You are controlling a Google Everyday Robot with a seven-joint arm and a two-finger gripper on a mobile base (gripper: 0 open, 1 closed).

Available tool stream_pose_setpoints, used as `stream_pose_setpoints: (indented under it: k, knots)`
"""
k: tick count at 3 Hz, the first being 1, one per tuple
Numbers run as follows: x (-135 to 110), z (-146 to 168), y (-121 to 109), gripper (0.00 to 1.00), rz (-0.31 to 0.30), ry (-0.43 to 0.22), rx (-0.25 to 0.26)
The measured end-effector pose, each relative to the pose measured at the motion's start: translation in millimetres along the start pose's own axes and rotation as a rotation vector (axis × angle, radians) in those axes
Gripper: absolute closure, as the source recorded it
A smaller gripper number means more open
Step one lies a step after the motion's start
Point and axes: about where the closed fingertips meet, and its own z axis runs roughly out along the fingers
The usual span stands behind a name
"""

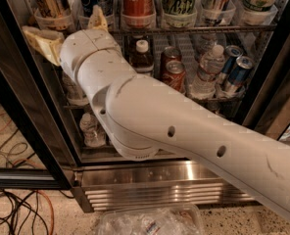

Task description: Pick orange can from top shelf of fridge

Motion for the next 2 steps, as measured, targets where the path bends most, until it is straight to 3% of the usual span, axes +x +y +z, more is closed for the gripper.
stream_pose_setpoints:
  k: [1, 2]
  knots:
    - [0.0, 0.0, 0.0, 0.42, 0.0, 0.0, 0.0]
    - [0.0, 0.0, 0.0, 0.3, 0.0, 0.0, 0.0]
